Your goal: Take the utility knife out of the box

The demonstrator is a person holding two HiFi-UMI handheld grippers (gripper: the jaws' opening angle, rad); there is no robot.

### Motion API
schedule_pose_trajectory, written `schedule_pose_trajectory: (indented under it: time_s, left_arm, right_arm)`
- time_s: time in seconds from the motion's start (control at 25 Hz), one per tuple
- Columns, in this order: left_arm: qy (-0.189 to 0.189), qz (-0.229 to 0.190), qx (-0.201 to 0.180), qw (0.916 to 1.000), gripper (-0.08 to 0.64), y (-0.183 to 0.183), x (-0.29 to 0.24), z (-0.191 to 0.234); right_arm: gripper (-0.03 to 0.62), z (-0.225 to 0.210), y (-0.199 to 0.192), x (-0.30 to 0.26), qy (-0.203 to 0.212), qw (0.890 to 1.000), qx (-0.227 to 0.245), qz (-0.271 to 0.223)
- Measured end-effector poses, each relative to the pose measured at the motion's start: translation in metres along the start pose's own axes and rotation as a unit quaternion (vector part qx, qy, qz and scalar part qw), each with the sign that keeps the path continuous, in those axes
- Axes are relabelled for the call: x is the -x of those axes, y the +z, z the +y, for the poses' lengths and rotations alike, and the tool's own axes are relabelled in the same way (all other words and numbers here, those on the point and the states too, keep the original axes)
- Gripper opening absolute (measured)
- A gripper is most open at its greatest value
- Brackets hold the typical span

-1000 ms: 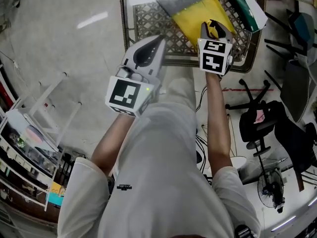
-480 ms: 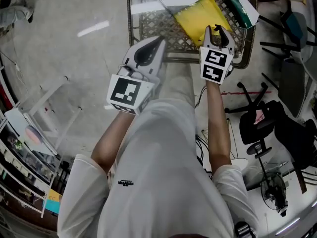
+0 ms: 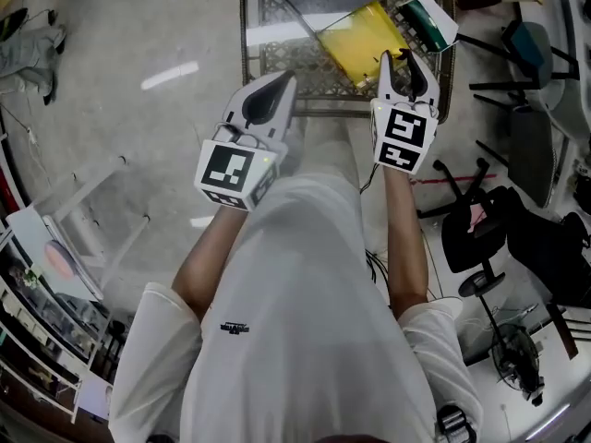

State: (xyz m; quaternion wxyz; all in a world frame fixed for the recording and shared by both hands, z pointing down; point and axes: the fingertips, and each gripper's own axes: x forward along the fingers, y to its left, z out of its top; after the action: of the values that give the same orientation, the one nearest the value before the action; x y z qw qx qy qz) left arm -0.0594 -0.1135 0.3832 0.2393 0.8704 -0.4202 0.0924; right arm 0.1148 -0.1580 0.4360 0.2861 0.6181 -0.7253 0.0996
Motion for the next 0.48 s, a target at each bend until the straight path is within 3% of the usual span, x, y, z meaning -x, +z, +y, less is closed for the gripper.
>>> schedule_pose_trajectory:
  time_s: [0.48]
  left_arm:
    - [-0.006, -0.058, -0.011, 0.9983, 0.002, 0.044, 0.055, -0.010]
  right_arm:
    - [0.126, 0.027, 0.079, 0.095, 0.033, 0.996, -0.005, -0.088]
